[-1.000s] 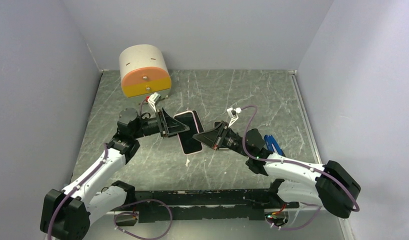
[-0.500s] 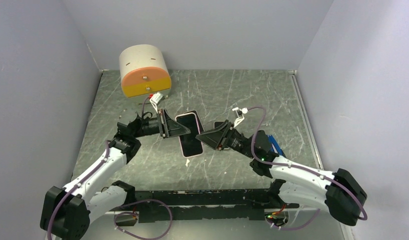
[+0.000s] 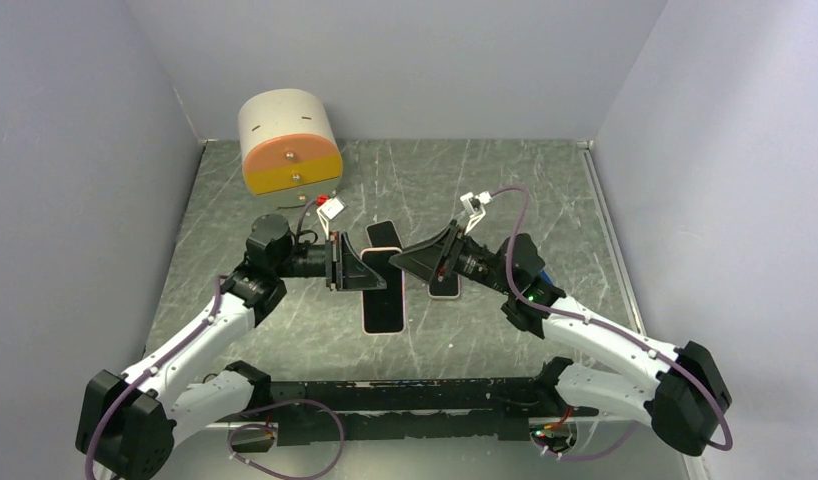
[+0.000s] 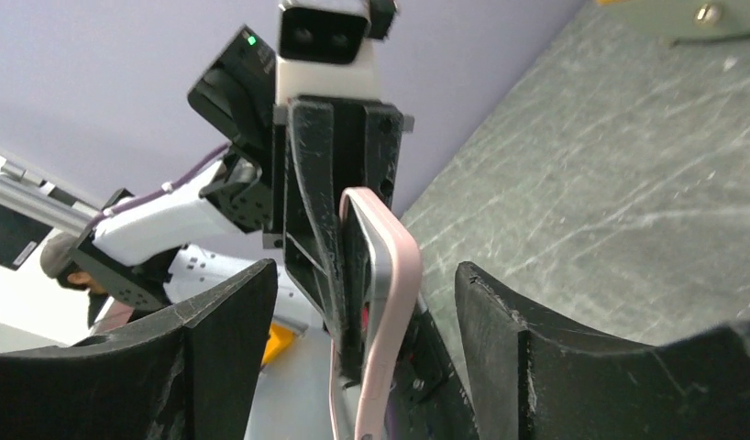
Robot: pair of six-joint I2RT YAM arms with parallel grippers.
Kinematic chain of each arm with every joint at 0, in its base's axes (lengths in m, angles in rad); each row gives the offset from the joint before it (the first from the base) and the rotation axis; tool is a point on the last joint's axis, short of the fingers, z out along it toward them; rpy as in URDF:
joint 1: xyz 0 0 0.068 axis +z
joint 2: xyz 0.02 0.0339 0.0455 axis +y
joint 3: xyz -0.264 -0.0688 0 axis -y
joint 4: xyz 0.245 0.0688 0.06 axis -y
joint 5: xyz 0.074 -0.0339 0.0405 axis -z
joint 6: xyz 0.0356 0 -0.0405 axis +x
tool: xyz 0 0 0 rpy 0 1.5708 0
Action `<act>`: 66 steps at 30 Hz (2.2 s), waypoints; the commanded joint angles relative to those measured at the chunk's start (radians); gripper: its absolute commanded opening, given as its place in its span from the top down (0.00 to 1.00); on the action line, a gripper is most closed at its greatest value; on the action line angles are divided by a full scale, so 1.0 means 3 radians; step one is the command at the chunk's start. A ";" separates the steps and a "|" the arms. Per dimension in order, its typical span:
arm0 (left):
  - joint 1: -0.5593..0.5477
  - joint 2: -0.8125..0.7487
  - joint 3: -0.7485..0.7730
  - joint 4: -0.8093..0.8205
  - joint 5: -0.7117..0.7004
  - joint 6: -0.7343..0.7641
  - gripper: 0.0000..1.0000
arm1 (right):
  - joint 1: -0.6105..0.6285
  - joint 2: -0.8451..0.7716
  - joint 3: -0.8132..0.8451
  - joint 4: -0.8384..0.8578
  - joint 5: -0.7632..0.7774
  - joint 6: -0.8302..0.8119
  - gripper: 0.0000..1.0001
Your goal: Put the phone into the phone case
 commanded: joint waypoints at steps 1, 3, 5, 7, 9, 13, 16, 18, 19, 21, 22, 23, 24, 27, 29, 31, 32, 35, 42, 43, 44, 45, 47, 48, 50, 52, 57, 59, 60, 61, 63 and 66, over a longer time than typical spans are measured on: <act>-0.0042 -0.0042 0.0138 0.0315 0.0186 0.0029 0.98 | -0.0012 0.0074 0.0075 0.0099 -0.0280 0.0086 0.29; -0.0047 -0.0007 0.0100 0.0463 0.0212 -0.0064 0.97 | -0.0009 0.0075 0.0054 0.0153 -0.0286 0.0095 0.34; -0.0053 0.0022 0.0088 0.0537 0.0241 -0.0126 0.97 | -0.0013 0.0065 0.0033 0.0199 -0.0296 0.0100 0.38; -0.0058 0.0038 0.0096 0.0516 0.0258 -0.0122 0.97 | -0.0010 0.0057 0.0016 0.0236 -0.0299 0.0097 0.43; -0.0058 0.0040 0.0119 0.0399 0.0243 -0.0050 0.97 | -0.0008 0.0040 0.0014 0.0238 -0.0288 0.0078 0.47; -0.0060 0.0035 0.0189 -0.0019 0.0143 0.0160 0.97 | -0.0012 0.0017 0.0023 0.0185 -0.0255 -0.0014 0.64; -0.0064 0.0044 0.0292 -0.0519 -0.0014 0.0410 0.97 | -0.0010 -0.0028 0.0029 0.0099 -0.0207 -0.0122 0.82; -0.0062 0.0092 0.0403 -0.0935 -0.0130 0.0634 0.97 | -0.0008 -0.0053 0.0014 0.0080 -0.0170 -0.0185 0.92; -0.0060 0.0119 0.0428 -0.1034 -0.0161 0.0696 0.98 | -0.0008 -0.0064 0.0015 0.0056 -0.0153 -0.0223 0.96; -0.0063 0.0146 0.0445 -0.1164 -0.0247 0.0745 0.97 | 0.0005 -0.0082 0.0018 0.0013 -0.0105 -0.0307 1.00; -0.0063 0.0167 0.0464 -0.1245 -0.0295 0.0780 0.97 | 0.0015 -0.0093 0.0032 -0.0042 -0.0074 -0.0376 1.00; -0.0064 0.0187 0.0496 -0.1342 -0.0347 0.0825 0.97 | 0.0030 -0.0107 0.0054 -0.0108 -0.0045 -0.0455 1.00; -0.0064 0.0208 0.0519 -0.1427 -0.0394 0.0863 0.97 | 0.0045 -0.0117 0.0089 -0.0197 -0.0011 -0.0521 1.00; -0.0064 0.0243 0.0532 -0.1493 -0.0429 0.0919 0.97 | 0.0063 -0.0120 0.0148 -0.0342 -0.0005 -0.0611 0.94; -0.0064 0.0264 0.0544 -0.1526 -0.0439 0.0938 0.97 | 0.0064 -0.0132 0.0137 -0.0328 -0.0012 -0.0577 0.79; -0.0064 0.0270 0.0566 -0.1584 -0.0462 0.0980 0.97 | 0.0057 -0.0149 0.0115 -0.0320 0.0063 -0.0495 0.68; -0.0064 0.0267 0.0564 -0.1585 -0.0464 0.0984 0.97 | 0.0057 -0.0151 0.0098 -0.0278 0.0068 -0.0444 0.70; -0.0064 0.0233 0.0541 -0.1555 -0.0496 0.0968 0.97 | 0.0052 -0.0090 0.0045 -0.0080 -0.0001 -0.0260 0.94; -0.0061 0.0321 0.0721 -0.2004 -0.0744 0.1164 0.97 | 0.0055 0.0118 0.0108 -0.0253 0.0090 0.0228 1.00; -0.0063 0.0300 0.0721 -0.2004 -0.0780 0.1148 0.98 | 0.0055 0.0141 0.0102 -0.0228 0.0075 0.0264 1.00; -0.0064 0.0279 0.0725 -0.2013 -0.0826 0.1128 0.97 | 0.0055 0.0150 0.0099 -0.0241 0.0077 0.0280 1.00; -0.0061 0.0242 0.0731 -0.2016 -0.0861 0.1116 0.97 | 0.0054 0.0151 0.0097 -0.0251 0.0072 0.0266 1.00; -0.0061 0.0139 0.0696 -0.1903 -0.0876 0.1036 0.97 | 0.0055 0.0126 0.0087 -0.0266 0.0026 0.0190 0.90; -0.0062 0.0057 0.0661 -0.1801 -0.0894 0.0935 0.98 | 0.0054 0.0099 0.0071 -0.0279 0.0009 0.0160 0.80; -0.0063 -0.0101 0.0591 -0.1580 -0.0953 0.0767 0.98 | 0.0054 0.0026 -0.0026 -0.0184 -0.0051 0.0129 0.65; -0.0061 -0.0224 0.0530 -0.1312 -0.0980 0.0601 0.97 | 0.0055 -0.0027 -0.0137 -0.0061 -0.0169 0.0096 0.49; -0.0064 -0.0373 0.0438 -0.0921 -0.0990 0.0340 0.98 | 0.0057 0.0036 -0.0295 0.0167 -0.0617 0.0040 0.32; -0.0064 -0.0402 0.0395 -0.0730 -0.0981 0.0267 0.98 | 0.0057 0.0081 -0.0315 0.0234 -0.0752 0.0051 0.32; -0.0064 -0.0414 0.0384 -0.0652 -0.0970 0.0230 0.97 | 0.0062 0.0100 -0.0300 0.0207 -0.0789 0.0046 0.32; -0.0063 -0.0423 0.0367 -0.0582 -0.0964 0.0201 0.97 | 0.0065 0.0116 -0.0283 0.0138 -0.0792 0.0029 0.32; -0.0061 -0.0443 0.0379 -0.0545 -0.0977 0.0191 0.97 | 0.0068 0.0130 -0.0277 0.0073 -0.0806 0.0001 0.33; -0.0064 -0.0444 0.0438 -0.0664 -0.1004 0.0278 0.97 | 0.0068 0.0129 -0.0336 0.0186 -0.0859 0.0054 0.37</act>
